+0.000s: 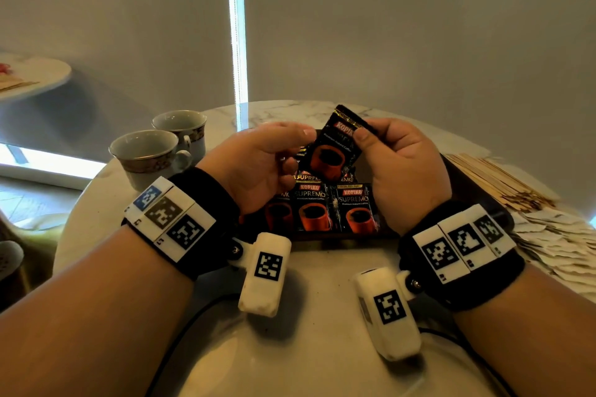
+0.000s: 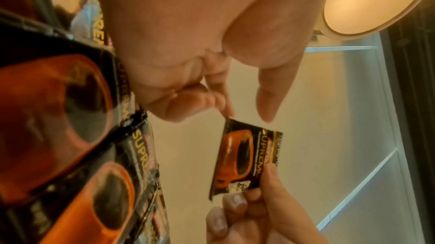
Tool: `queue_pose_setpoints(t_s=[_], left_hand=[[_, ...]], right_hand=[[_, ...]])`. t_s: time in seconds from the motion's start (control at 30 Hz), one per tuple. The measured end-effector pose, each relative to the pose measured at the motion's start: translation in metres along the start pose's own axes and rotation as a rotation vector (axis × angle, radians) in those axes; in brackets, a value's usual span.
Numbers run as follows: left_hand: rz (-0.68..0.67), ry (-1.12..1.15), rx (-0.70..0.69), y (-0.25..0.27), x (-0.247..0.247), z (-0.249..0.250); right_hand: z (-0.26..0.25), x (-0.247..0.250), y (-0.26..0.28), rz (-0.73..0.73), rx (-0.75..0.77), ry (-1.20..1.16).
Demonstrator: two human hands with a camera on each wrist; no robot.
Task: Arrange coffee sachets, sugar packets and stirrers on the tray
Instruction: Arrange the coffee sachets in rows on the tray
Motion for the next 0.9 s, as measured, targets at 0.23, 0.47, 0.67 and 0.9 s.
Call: queue_pose_setpoints(t_s=[0.23, 0.47, 0.67, 0.9], left_hand=[[-0.144, -0.005, -0.026, 0.007, -0.018, -0.001], [-0.133, -0.050, -0.019, 0.008, -0.017, 0.000], [0.045, 0.028, 0.024, 0.001, -0.002, -0.001], [0.220, 0.111, -0.018, 0.001, 0.010, 0.006]], right_hand=[[0.003, 0.001, -0.002, 0.002, -0.031, -0.071], [0.010, 0.002, -0.006, -0.002, -0.105, -0.072], [0.025, 0.014, -0.018, 0.080, -0.176, 0.005], [0.049, 0.031, -0.033, 0.090, -0.363, 0.089]])
Point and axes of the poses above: each hand's wrist, its own y-axis away from the middle knuckle, its own x-axis out of the back of the hand, z = x × y, the point moved 7 cm from there along -y, towards the middle knuckle, and after that the axes turned 12 degrees about -x, right-handed, at the moved point
